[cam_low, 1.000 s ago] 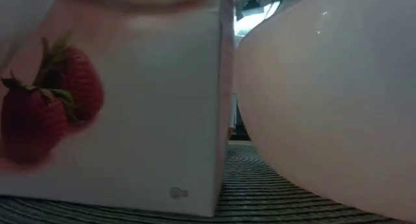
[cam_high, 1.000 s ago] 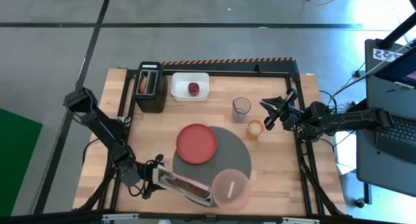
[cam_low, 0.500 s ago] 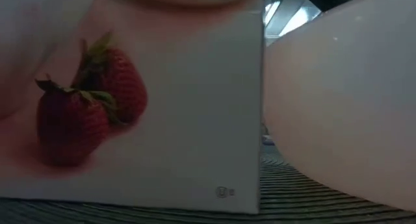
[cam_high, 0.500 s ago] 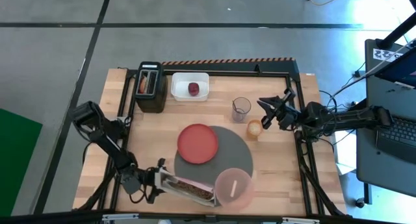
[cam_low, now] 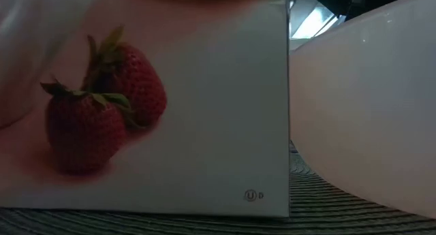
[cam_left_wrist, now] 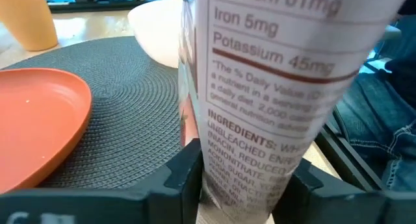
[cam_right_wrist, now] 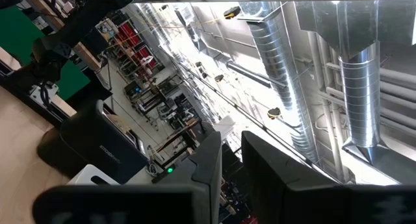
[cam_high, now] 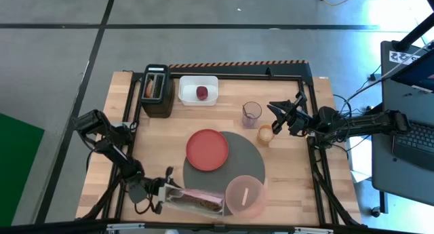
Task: Arrange a breakfast setting
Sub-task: Pour the cereal into the pink bowl
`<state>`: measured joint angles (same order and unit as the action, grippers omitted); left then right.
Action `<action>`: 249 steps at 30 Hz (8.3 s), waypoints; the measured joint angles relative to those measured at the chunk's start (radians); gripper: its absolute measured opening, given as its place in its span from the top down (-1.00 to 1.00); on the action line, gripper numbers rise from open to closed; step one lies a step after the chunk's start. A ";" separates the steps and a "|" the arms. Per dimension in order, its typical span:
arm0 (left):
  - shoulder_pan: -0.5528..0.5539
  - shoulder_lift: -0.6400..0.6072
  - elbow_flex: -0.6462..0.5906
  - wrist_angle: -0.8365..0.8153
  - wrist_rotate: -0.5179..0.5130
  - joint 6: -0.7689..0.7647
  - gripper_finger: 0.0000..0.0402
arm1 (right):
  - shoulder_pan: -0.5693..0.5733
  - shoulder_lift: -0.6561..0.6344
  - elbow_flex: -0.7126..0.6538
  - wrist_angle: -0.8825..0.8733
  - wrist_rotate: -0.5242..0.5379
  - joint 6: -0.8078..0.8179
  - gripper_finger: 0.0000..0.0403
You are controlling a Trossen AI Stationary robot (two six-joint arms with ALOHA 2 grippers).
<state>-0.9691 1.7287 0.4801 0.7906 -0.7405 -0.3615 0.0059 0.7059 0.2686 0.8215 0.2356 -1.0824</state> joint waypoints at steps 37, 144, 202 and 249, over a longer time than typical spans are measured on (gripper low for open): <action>0.117 -0.878 0.153 -0.788 -0.071 0.331 0.56 | 0.000 -0.011 0.000 0.027 0.227 -0.058 0.68; 0.539 -0.046 1.389 -1.926 0.113 1.413 0.56 | -0.249 0.012 0.179 -0.582 -0.191 0.345 0.68; 0.515 -0.046 1.388 -1.872 0.087 1.551 0.56 | -0.249 0.012 0.179 -0.587 -0.191 0.341 0.68; 0.504 -0.005 1.387 -1.918 0.047 1.504 0.56 | -0.249 0.012 0.179 -0.595 -0.190 0.340 0.68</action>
<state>-0.4648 1.7233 1.8671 -1.1272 -0.6939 1.1428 -0.2428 0.7181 0.4471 0.2260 0.0452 -0.7427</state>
